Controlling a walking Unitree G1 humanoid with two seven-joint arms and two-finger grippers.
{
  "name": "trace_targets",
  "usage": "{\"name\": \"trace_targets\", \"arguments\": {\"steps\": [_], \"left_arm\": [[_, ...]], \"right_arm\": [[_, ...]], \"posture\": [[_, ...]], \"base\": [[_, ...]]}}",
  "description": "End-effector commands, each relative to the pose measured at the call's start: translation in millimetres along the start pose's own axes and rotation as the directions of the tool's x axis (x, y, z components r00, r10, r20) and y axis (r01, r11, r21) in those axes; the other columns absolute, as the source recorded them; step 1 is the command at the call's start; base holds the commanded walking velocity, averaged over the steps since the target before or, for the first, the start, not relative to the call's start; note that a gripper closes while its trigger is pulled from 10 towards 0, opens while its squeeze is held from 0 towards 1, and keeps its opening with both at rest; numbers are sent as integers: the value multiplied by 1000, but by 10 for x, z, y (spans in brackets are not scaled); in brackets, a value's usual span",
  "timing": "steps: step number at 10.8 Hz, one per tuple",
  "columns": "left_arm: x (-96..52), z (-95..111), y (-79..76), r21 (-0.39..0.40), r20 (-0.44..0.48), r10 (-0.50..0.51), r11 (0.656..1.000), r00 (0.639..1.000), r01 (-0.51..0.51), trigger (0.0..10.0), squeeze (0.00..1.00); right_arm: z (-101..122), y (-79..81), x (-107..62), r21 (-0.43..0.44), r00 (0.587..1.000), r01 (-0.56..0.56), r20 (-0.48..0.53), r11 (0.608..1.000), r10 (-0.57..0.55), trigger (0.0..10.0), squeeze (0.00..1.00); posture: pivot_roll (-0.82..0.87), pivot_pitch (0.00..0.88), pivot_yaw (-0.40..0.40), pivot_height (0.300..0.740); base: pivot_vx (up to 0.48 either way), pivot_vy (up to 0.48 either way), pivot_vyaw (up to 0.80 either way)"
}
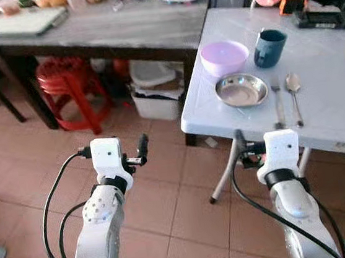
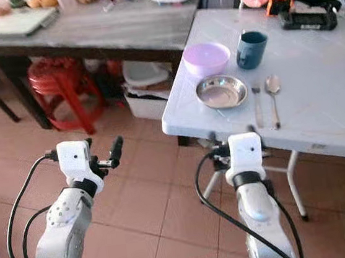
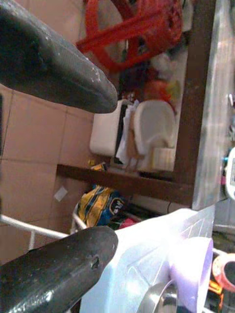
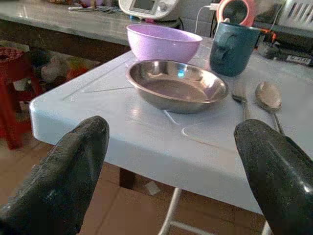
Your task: Setting the table
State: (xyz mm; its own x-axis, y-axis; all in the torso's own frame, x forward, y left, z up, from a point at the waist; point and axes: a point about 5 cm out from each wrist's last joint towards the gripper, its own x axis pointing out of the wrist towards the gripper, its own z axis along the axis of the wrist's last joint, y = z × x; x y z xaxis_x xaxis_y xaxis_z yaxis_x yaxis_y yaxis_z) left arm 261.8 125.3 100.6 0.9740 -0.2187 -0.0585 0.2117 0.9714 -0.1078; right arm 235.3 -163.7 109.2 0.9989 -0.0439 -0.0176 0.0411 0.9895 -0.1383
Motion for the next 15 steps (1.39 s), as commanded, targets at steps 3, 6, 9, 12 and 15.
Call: {"name": "trace_targets", "arguments": {"steps": [3,6,9,12,15], "left_arm": [[46,148,-80,13,57,-86,996,995,85,10000,0],[49,156,-115,8,59,-118,993,991,118,10000,0],[49,156,-120,9,57,-122,993,991,121,10000,0],[47,142,-113,-7,50,-127,992,991,127,10000,0],[63,161,-104,-7,58,-115,993,992,116,10000,0]], "right_arm": [[56,-67,132,-60,996,83,15,995,-83,10000,0],[35,-125,155,0,992,124,-4,992,-124,10000,0],[51,-57,147,32,998,69,-6,997,-69,10000,0],[7,-7,143,60,998,66,-23,996,-65,10000,0],[71,29,184,55,998,55,7,997,-56,10000,0]], "posture": [[-26,0,47,740],[-30,0,46,740],[-24,0,44,740],[-21,0,51,740],[-23,0,58,740]], "base": [[332,0,0],[403,0,0],[410,0,0],[0,0,-467],[0,0,-221]]}}
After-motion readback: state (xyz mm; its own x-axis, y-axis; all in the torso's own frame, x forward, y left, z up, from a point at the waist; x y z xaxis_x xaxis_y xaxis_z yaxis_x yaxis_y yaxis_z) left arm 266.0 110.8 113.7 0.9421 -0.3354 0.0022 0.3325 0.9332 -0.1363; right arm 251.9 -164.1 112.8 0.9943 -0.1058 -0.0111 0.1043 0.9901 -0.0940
